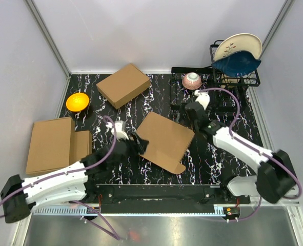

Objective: Fold the paper box
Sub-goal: Adjust the paper box at the center of the board.

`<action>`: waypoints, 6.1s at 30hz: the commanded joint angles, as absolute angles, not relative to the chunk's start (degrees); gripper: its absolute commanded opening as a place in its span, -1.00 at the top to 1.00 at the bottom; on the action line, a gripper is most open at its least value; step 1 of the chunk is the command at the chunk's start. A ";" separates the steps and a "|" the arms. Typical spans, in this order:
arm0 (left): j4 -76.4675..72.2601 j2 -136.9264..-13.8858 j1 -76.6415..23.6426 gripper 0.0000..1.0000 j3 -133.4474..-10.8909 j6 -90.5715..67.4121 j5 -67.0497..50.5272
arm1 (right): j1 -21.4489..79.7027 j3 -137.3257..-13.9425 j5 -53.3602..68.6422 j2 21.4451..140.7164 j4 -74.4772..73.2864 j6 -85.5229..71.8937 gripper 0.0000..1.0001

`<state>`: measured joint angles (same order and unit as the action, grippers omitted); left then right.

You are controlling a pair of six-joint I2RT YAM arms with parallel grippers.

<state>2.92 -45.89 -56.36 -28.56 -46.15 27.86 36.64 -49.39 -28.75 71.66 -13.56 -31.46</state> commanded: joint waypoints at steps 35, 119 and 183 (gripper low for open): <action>-10.21 -71.11 -39.82 -0.57 -28.91 -47.99 17.75 | 36.21 -29.79 -7.72 68.12 -6.92 -36.74 -0.78; -8.40 -41.20 -52.03 0.21 -0.26 -77.88 20.13 | 34.98 -38.41 -9.76 69.17 -1.58 -28.30 -0.68; 20.53 -19.87 -51.86 0.02 -8.27 -74.89 30.34 | 34.89 -45.00 -5.91 66.00 -8.45 -25.66 -0.49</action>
<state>22.26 -24.34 -51.94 -8.82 -75.90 27.29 34.76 -41.45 -9.34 67.48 -10.68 -27.57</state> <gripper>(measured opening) 0.485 0.820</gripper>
